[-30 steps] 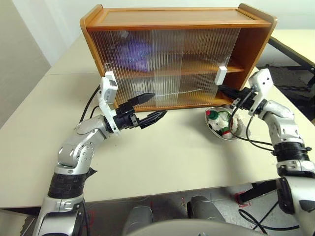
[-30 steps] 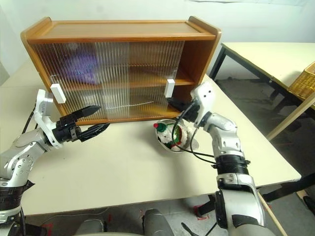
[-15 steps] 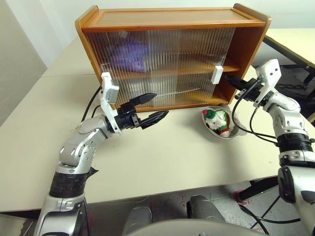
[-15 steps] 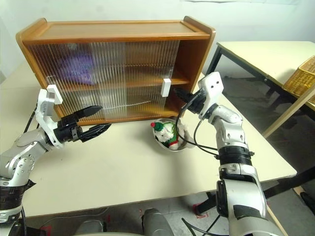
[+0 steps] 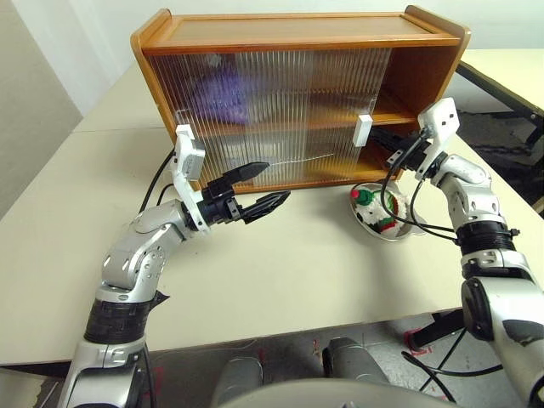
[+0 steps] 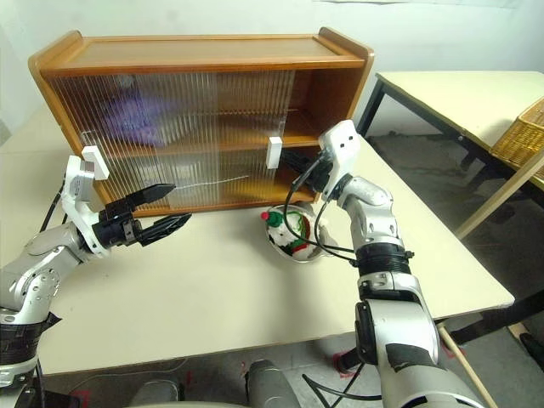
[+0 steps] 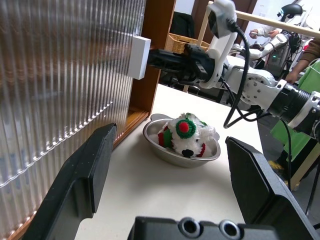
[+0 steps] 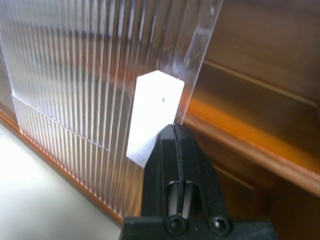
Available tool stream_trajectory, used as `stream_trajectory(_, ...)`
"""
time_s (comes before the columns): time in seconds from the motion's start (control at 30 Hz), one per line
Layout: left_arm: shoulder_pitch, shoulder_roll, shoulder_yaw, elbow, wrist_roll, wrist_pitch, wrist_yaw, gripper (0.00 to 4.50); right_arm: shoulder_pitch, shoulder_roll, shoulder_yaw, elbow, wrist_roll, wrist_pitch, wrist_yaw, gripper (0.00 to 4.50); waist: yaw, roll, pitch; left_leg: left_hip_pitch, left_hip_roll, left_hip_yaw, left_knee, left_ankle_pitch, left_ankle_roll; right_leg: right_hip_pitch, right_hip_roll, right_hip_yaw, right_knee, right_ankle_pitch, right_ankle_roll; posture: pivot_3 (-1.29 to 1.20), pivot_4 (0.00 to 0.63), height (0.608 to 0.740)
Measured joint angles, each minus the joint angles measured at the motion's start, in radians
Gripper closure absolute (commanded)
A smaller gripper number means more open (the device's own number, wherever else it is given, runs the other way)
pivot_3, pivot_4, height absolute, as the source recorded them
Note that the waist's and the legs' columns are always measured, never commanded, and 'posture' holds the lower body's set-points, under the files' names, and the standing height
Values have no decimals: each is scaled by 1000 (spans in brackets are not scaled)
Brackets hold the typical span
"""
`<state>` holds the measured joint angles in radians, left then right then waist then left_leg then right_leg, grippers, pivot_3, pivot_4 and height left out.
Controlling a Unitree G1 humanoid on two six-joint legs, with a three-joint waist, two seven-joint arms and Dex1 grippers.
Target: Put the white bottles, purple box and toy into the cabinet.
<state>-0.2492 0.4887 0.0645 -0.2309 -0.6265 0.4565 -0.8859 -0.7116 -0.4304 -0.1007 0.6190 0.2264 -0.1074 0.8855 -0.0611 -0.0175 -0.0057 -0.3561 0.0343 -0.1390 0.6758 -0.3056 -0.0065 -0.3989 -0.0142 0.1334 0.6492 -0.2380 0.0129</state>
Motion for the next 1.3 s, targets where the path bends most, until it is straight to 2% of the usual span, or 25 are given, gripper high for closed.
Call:
stream_trajectory(0.4,3,0,1,-2,0,0,8,0,42,77,43,-125,3,67,-4,4469,1,0,0,0,0,0,0,0,0,0,0,0,0,0,0,-95,0,740)
stream_trajectory(1.3,35,-2,1,-25,-2,-1,29,0,42,147,83,-140,3,83,-1,4469,10,0,0,1,0,0,0,0,0,-1,0,0,0,0,-1,-87,0,740)
